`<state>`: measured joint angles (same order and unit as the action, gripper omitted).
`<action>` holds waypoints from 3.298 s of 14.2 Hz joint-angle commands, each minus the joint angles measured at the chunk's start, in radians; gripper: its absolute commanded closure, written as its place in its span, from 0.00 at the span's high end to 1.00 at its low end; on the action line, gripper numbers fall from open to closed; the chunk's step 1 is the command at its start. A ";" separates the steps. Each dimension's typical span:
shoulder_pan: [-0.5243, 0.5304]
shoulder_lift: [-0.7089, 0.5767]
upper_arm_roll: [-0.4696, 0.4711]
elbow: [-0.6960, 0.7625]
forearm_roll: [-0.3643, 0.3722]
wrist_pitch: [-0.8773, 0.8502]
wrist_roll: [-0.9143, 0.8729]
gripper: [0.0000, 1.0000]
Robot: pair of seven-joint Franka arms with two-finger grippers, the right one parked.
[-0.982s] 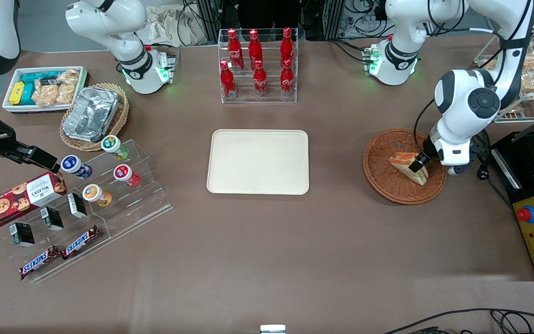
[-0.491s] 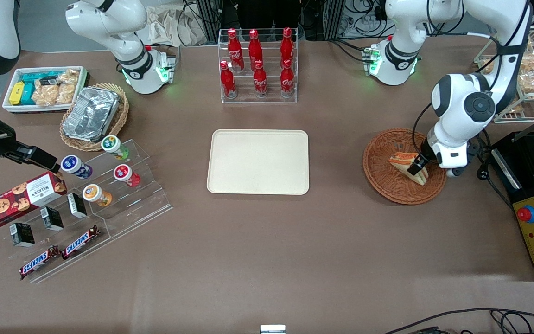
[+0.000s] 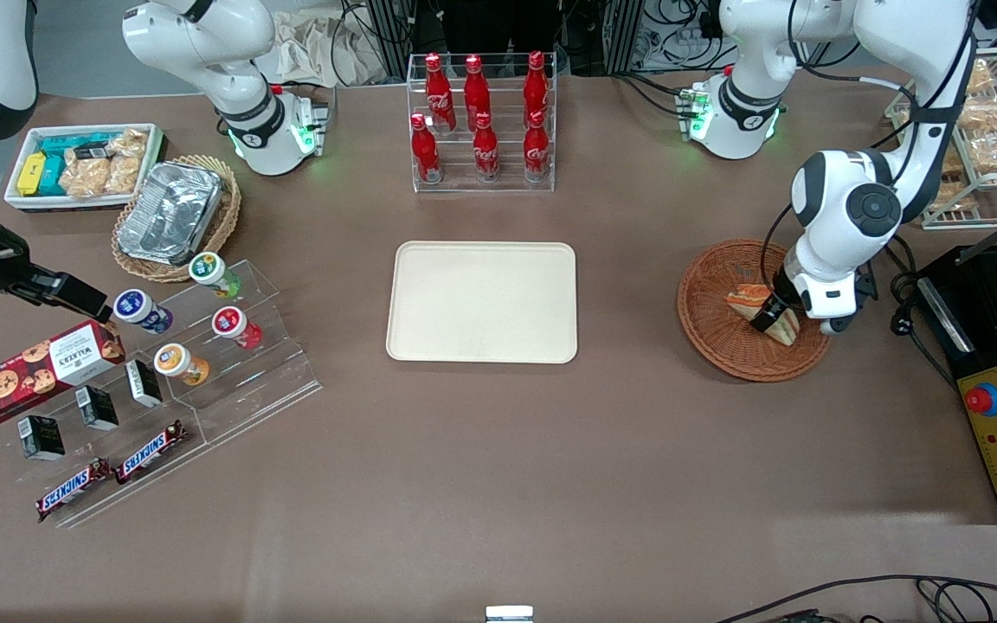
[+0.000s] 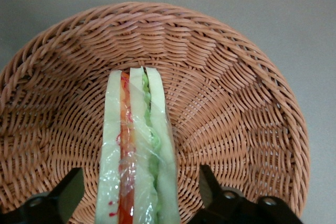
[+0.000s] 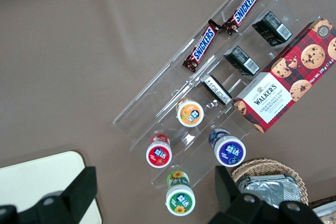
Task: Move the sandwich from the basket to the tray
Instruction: 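Close the left gripper on the sandwich, then lift the sandwich and carry it with the left gripper toward the tray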
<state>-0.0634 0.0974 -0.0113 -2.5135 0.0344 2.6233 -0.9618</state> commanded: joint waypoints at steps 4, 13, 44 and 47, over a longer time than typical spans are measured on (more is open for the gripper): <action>-0.023 -0.056 -0.006 0.008 -0.004 -0.049 -0.074 0.12; -0.023 -0.203 -0.035 0.217 0.010 -0.544 -0.023 0.00; -0.203 -0.093 -0.403 0.772 -0.012 -0.887 0.094 0.04; -0.242 -0.052 -0.403 0.772 0.007 -0.875 0.071 0.04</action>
<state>-0.2812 0.0247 -0.4196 -1.7518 0.0186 1.7402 -0.8657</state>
